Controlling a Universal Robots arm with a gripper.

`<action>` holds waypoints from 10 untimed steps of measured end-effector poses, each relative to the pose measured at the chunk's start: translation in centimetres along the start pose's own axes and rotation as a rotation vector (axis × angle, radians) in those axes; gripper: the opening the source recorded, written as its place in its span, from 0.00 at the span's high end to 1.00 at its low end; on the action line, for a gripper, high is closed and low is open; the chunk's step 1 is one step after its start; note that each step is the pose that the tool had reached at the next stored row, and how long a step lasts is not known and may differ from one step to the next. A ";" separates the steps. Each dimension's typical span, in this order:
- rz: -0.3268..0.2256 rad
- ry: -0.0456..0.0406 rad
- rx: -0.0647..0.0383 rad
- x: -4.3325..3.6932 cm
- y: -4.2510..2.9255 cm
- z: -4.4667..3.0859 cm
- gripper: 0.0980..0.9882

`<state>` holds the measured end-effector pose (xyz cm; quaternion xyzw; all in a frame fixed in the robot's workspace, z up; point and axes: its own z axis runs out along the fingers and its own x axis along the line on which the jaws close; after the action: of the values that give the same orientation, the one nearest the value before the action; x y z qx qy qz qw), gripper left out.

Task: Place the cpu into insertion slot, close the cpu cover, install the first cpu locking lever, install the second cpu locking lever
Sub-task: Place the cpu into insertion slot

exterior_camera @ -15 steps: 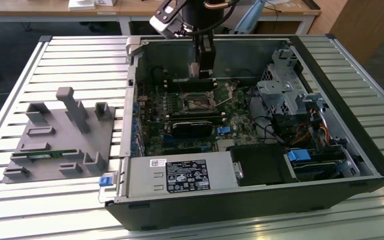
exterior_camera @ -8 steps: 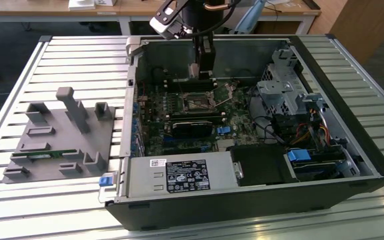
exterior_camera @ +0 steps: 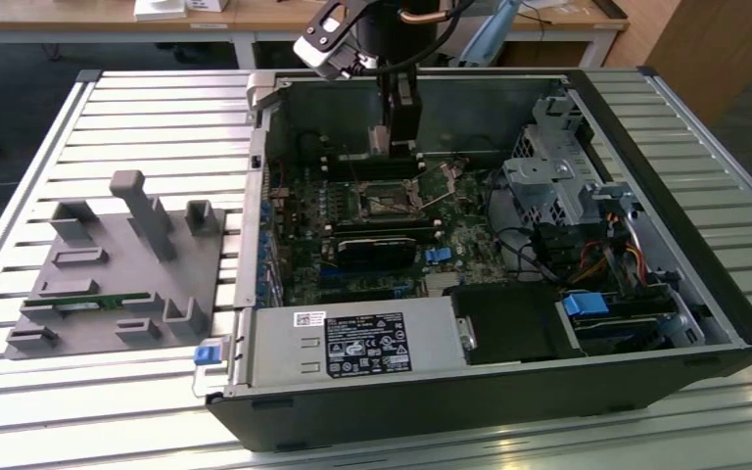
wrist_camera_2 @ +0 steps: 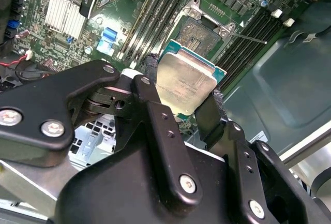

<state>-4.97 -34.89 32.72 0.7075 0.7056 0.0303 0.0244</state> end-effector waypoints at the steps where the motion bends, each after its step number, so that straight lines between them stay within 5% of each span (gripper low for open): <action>1: 0.000 0.0000 0.000 0.00 0.00 0.03 0.50; 10: 0.000 0.0000 0.000 0.00 -0.02 0.27 0.50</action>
<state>-4.97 -34.90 32.44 0.7075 0.7056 0.0303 0.0244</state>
